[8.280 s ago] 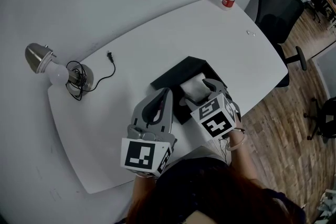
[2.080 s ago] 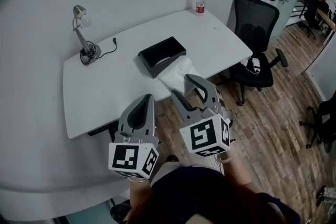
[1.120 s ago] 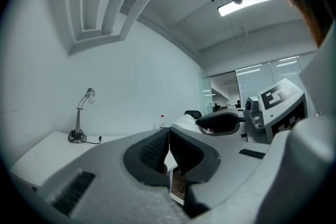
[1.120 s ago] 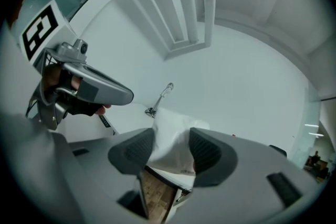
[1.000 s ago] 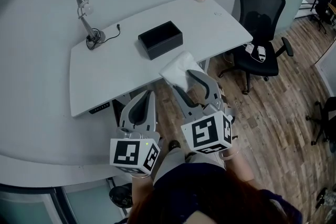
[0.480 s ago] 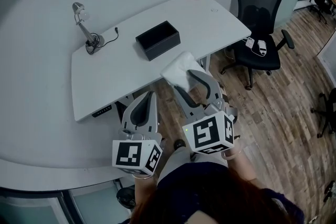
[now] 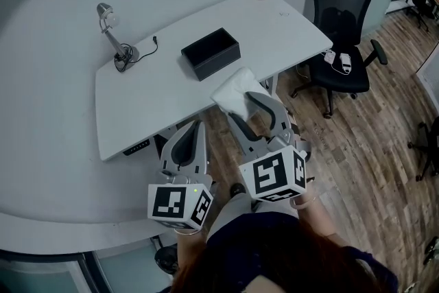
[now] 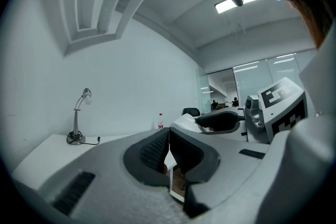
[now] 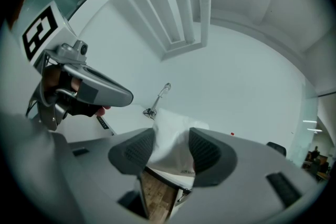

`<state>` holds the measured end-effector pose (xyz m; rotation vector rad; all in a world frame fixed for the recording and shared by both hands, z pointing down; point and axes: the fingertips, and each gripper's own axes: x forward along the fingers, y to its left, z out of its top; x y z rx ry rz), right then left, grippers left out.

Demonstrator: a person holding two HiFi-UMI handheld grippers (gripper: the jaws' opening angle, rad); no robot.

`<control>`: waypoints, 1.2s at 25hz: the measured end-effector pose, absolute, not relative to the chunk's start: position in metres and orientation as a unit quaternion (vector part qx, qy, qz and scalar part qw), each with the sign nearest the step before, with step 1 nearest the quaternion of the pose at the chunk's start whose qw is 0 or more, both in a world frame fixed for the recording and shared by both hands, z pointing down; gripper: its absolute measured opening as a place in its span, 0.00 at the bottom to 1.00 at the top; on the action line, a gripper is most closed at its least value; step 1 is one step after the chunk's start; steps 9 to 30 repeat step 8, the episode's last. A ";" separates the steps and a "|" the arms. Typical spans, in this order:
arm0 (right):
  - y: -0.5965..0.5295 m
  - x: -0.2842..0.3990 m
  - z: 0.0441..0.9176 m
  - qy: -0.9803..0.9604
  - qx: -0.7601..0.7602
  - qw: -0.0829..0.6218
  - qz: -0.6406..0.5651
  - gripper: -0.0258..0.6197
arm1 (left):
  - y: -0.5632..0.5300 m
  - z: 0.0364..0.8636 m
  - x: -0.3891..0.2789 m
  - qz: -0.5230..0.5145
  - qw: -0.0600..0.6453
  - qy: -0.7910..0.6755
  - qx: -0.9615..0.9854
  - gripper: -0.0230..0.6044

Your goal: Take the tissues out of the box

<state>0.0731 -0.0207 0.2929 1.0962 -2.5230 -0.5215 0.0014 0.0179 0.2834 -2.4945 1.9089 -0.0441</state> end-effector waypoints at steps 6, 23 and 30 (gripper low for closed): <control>-0.028 0.061 0.295 -0.886 0.388 0.172 -0.185 0.38 | 0.011 0.286 -0.013 -0.013 -0.004 0.608 -0.794 0.08; -0.031 0.056 0.296 -0.886 0.387 0.173 -0.185 0.38 | 0.008 0.287 -0.018 -0.014 -0.005 0.608 -0.794 0.08; -0.031 0.056 0.296 -0.886 0.387 0.173 -0.185 0.38 | 0.008 0.287 -0.018 -0.014 -0.005 0.608 -0.794 0.08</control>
